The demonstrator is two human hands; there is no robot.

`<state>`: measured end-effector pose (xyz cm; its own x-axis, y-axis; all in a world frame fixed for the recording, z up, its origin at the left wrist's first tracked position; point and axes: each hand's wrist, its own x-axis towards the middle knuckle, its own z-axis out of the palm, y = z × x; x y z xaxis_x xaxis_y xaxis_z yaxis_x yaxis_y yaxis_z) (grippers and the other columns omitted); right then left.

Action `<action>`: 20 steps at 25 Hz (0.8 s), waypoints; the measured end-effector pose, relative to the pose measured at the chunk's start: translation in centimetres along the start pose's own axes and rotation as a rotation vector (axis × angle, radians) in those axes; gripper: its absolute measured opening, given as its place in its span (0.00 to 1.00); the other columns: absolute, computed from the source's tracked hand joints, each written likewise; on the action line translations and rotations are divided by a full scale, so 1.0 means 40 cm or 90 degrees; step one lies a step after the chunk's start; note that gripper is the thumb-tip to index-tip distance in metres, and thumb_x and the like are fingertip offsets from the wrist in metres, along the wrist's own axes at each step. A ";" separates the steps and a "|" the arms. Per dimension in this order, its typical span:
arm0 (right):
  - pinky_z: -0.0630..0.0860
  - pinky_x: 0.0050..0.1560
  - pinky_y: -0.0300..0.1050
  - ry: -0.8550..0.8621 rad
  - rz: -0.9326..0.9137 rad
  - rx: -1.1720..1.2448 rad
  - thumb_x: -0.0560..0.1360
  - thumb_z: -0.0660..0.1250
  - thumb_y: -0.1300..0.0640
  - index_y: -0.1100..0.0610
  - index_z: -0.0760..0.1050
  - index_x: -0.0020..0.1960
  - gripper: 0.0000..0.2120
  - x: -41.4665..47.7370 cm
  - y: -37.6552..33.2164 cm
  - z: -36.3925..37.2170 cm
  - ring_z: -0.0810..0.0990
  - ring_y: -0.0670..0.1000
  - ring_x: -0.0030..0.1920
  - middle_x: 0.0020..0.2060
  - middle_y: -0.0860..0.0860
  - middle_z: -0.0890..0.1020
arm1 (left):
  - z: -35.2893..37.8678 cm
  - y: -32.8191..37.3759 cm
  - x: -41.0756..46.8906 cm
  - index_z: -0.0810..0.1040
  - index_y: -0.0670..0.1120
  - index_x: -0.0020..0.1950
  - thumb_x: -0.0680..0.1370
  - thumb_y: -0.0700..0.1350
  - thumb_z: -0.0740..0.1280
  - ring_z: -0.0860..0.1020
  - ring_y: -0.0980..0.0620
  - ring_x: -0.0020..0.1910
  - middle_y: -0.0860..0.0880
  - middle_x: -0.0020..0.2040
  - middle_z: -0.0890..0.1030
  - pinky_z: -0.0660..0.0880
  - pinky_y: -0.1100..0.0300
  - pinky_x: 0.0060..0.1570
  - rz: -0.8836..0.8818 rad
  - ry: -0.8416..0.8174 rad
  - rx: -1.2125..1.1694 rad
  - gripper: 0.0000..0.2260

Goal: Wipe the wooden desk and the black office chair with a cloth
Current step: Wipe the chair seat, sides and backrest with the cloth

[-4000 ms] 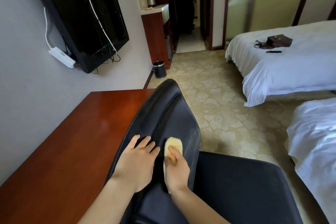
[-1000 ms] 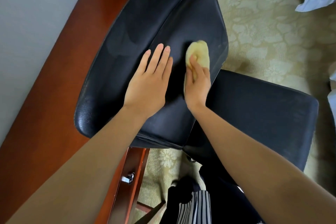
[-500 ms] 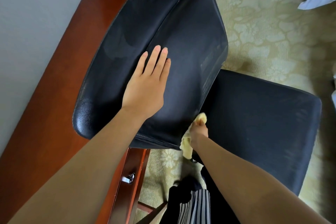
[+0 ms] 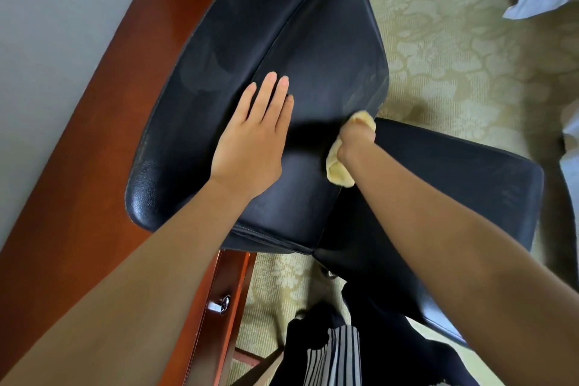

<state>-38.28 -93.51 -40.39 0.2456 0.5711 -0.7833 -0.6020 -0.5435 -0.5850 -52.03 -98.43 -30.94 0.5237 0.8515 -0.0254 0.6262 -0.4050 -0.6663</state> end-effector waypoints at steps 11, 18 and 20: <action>0.60 0.58 0.22 -0.055 -0.476 -0.253 0.81 0.57 0.60 0.52 0.68 0.71 0.19 0.007 -0.085 0.050 0.72 0.44 0.64 0.65 0.49 0.75 | 0.006 0.003 0.000 0.47 0.38 0.77 0.76 0.44 0.42 0.46 0.38 0.76 0.37 0.77 0.47 0.45 0.46 0.74 0.009 0.017 0.013 0.28; 0.63 0.62 0.37 0.064 -0.213 -0.309 0.82 0.53 0.53 0.44 0.60 0.74 0.21 0.067 0.145 -0.052 0.72 0.55 0.65 0.67 0.53 0.73 | 0.008 -0.001 0.002 0.49 0.38 0.76 0.76 0.43 0.44 0.48 0.38 0.76 0.37 0.77 0.50 0.46 0.47 0.74 0.006 0.029 0.013 0.28; 0.64 0.63 0.42 0.070 -0.111 -0.304 0.82 0.51 0.51 0.45 0.58 0.75 0.21 0.075 0.194 -0.078 0.71 0.57 0.66 0.68 0.55 0.70 | 0.007 -0.001 0.002 0.49 0.38 0.77 0.76 0.43 0.43 0.48 0.38 0.76 0.37 0.77 0.49 0.47 0.47 0.74 0.005 0.027 0.014 0.28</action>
<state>-39.86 -97.93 -47.94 0.4048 0.6245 -0.6679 -0.1381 -0.6803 -0.7198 -52.16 -98.25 -31.14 0.5520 0.8338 0.0006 0.6093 -0.4030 -0.6829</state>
